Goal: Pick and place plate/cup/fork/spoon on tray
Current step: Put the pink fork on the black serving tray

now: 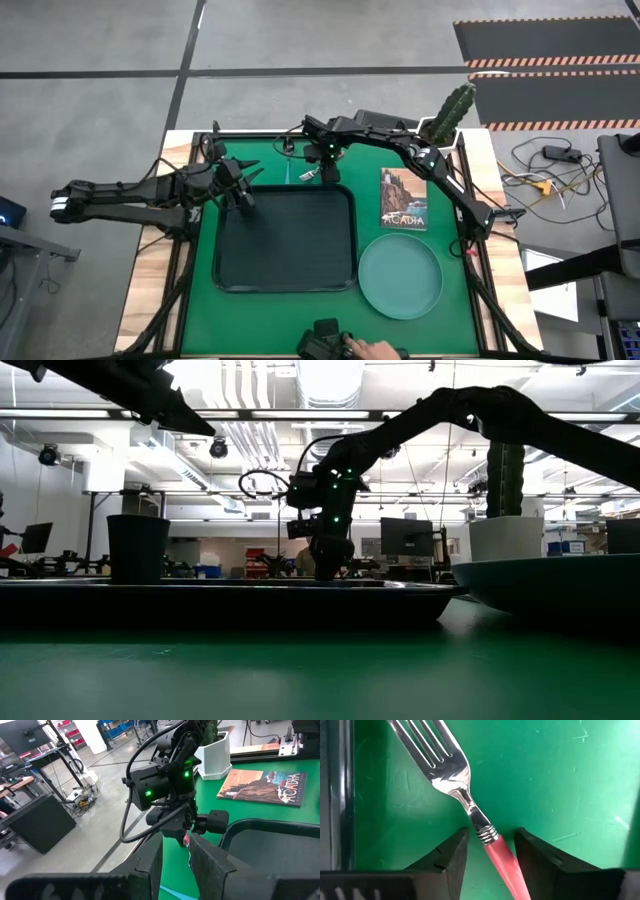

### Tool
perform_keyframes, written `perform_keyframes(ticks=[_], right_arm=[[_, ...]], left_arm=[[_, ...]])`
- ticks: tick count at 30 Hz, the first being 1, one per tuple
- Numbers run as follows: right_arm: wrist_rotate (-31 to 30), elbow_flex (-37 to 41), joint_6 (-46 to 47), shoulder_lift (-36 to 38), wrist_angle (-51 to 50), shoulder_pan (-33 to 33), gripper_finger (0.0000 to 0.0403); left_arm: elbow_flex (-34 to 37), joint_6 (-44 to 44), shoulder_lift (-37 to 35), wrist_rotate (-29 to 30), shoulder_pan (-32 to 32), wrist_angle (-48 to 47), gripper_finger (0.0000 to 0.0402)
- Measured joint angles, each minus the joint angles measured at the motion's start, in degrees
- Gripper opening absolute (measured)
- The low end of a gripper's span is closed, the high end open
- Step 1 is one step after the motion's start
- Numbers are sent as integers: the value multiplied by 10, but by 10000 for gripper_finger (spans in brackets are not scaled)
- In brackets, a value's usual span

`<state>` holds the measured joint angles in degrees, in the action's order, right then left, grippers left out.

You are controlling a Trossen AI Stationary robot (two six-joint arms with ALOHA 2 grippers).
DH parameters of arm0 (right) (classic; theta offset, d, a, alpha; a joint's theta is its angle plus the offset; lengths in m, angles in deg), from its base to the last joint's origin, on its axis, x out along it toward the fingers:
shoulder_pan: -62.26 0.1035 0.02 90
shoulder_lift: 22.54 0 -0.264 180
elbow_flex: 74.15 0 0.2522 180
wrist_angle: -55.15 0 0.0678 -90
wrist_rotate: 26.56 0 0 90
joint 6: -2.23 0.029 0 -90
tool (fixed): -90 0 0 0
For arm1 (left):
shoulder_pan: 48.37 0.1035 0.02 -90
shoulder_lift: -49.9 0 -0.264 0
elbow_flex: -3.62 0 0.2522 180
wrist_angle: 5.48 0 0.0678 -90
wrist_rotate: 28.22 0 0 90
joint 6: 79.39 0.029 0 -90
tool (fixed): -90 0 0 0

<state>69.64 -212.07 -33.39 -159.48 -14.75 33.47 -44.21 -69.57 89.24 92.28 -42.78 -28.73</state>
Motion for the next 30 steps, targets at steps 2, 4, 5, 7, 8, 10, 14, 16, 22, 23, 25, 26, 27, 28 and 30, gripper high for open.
perform_keyframes(ticks=[2, 4, 5, 7, 8, 10, 14, 16, 22, 23, 25, 26, 27, 28, 30], right_arm=[[-1, 0, 4, 0, 1, 0, 129], [-2, 0, 5, 0, 1, 0, 102], [-2, 0, 5, 0, 1, 0, 88], [-2, 0, 13, 0, 1, 0, 58], [-2, 0, 17, 0, 1, 0, 44], [-3, 0, 35, 0, 1, 0, 27], [-6, -9, 91, 0, -1, 0, 28], [-13, -17, 124, 1, -5, 0, 28], [-24, -49, 215, 41, -11, 0, 28], [-23, -54, 240, 48, -17, 0, 28], [-19, -59, 295, 64, -35, 1, 28], [-15, -59, 323, 70, -45, 2, 28], [-13, -58, 349, 78, -55, 4, 28], [-9, -58, 373, 88, -67, 7, 28], [13, -58, 418, 106, -99, 15, 29]], left_arm=[[0, 0, 0, 0, 0, 0, 80], [0, 0, 0, 0, 0, 0, 80], [0, 0, 0, 0, 0, 0, 80], [0, 0, 0, 0, 0, 0, 80], [0, 0, 0, 0, 0, 0, 80], [0, 0, 0, 0, 0, 0, 80], [0, 0, 3, 0, 0, 1, 80], [0, -1, 3, 0, 0, 1, 80], [0, -2, 3, 0, 0, 1, 80], [0, -2, 3, 0, 0, 1, 80], [0, -4, 5, 0, 0, 1, 80], [0, -4, 6, 0, 0, 1, 80], [0, -4, 7, 0, 0, 1, 80], [0, -4, 8, 0, 0, 1, 80], [0, -4, 10, 0, 0, 1, 80]])
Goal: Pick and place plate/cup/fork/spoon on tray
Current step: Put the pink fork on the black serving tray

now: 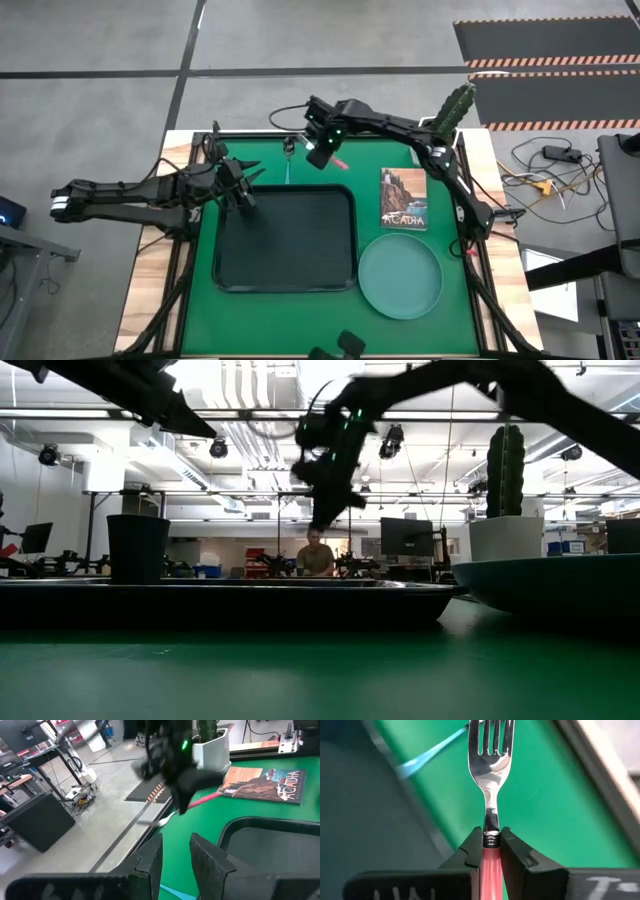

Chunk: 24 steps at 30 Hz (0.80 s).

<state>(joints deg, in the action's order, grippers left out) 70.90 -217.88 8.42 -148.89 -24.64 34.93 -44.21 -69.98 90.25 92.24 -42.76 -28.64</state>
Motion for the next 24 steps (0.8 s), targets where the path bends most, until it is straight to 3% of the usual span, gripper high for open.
perform_keyframes(ticks=[4, 12, 20, 24], right_arm=[[44, 0, 55, 24, -65, 25, 29], [40, 0, 114, 27, -117, 136, 29], [-68, 32, 174, 26, -99, 256, 29], [-104, 70, 199, 26, -34, 295, 29]], left_arm=[[0, 0, 1, 0, 0, -1, 80], [4, 0, 1, 0, 0, -1, 80], [5, -1, 1, 0, 0, -1, 80], [5, -16, 1, -2, 0, 15, 80]])
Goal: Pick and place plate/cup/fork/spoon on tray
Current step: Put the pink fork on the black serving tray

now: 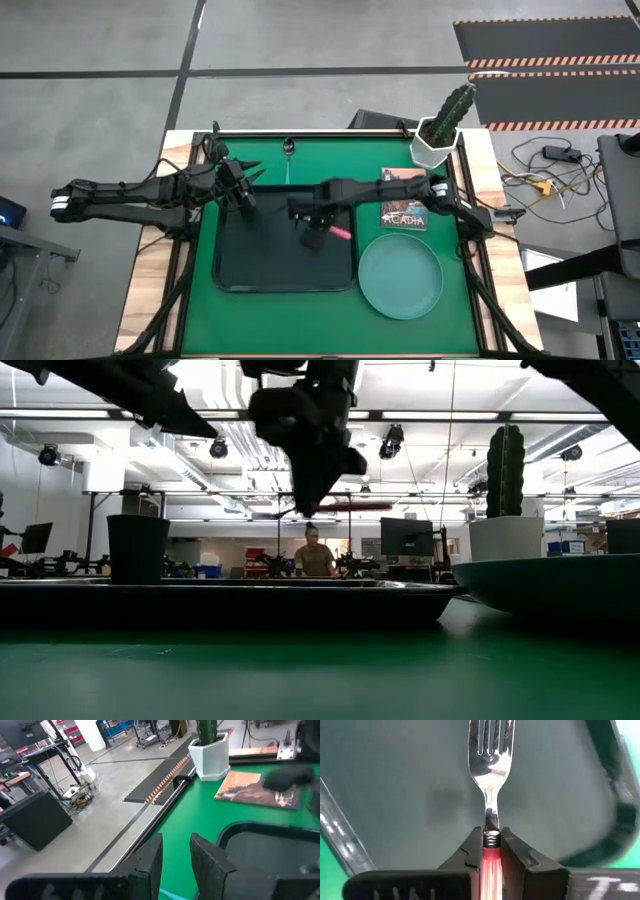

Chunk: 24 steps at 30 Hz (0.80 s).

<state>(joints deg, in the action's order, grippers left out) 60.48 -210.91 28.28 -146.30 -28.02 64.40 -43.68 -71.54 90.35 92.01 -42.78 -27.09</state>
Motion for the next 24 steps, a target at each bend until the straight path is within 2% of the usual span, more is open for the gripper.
perform_keyframes(ticks=[7, 11, 15, 18, 24], right_arm=[[-2, 94, 62, 0, 119, 16, 29], [-27, 141, 102, -1, 153, 11, 29], [-32, 165, 105, -1, 171, 11, 31], [-31, 178, 106, -1, 180, 11, 49], [-33, 183, 101, -1, 183, 8, 113]], left_arm=[[-1, -16, -2, -6, 0, -1, 80], [-1, -16, -4, -21, -1, -1, 80], [-1, -16, -4, -27, -1, -1, 80], [-1, -16, -4, -27, -1, -1, 80], [-1, -16, -4, -27, -1, 2, 80]])
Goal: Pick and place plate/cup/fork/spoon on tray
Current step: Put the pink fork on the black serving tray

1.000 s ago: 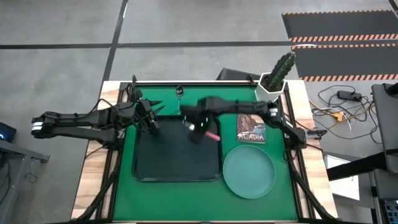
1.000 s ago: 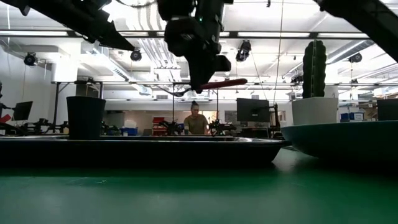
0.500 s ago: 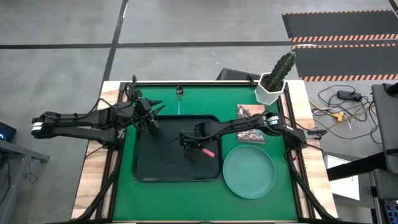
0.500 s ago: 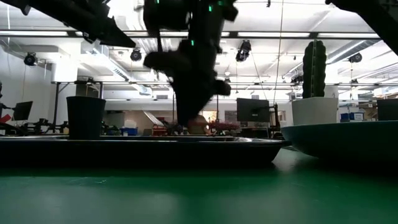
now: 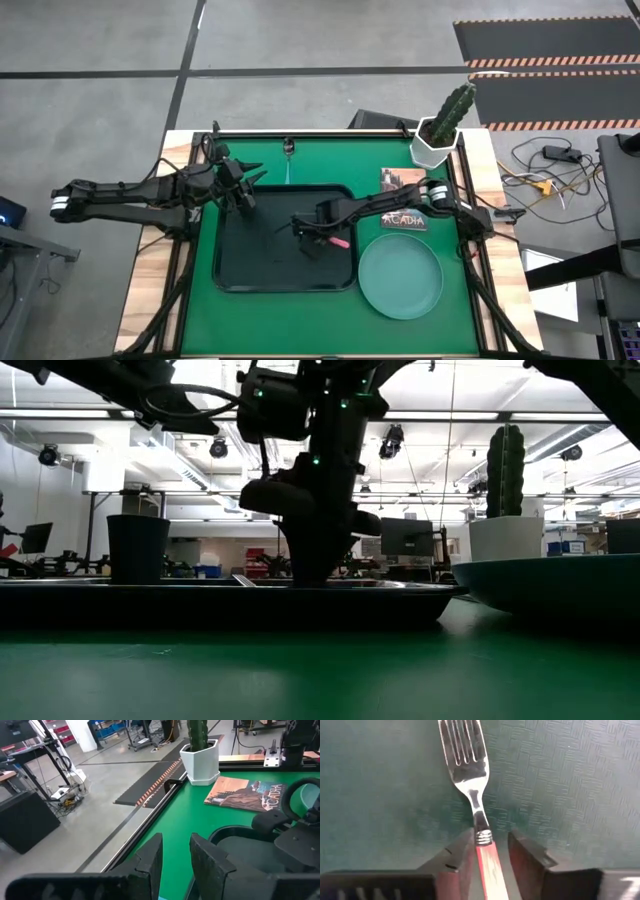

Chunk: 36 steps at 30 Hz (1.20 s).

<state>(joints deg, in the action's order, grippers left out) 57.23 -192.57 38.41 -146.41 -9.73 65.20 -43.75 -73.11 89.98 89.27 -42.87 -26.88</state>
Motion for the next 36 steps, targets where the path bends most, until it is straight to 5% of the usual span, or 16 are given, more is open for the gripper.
perform_keyframes(ticks=[7, 14, 25, 36], right_arm=[[0, -16, -65, 31, -55, 5, 153], [-35, 76, -119, 141, -32, 25, 131], [-38, 352, -253, 333, 252, 41, 65], [-39, 503, -330, 452, 423, 39, 29]], left_arm=[[2, -1, 2, -18, 0, -3, 80], [-2, -1, 25, -114, 0, 16, 79], [-24, -62, 137, -140, -18, 42, 79], [-64, -123, 258, -137, -93, 53, 74]])
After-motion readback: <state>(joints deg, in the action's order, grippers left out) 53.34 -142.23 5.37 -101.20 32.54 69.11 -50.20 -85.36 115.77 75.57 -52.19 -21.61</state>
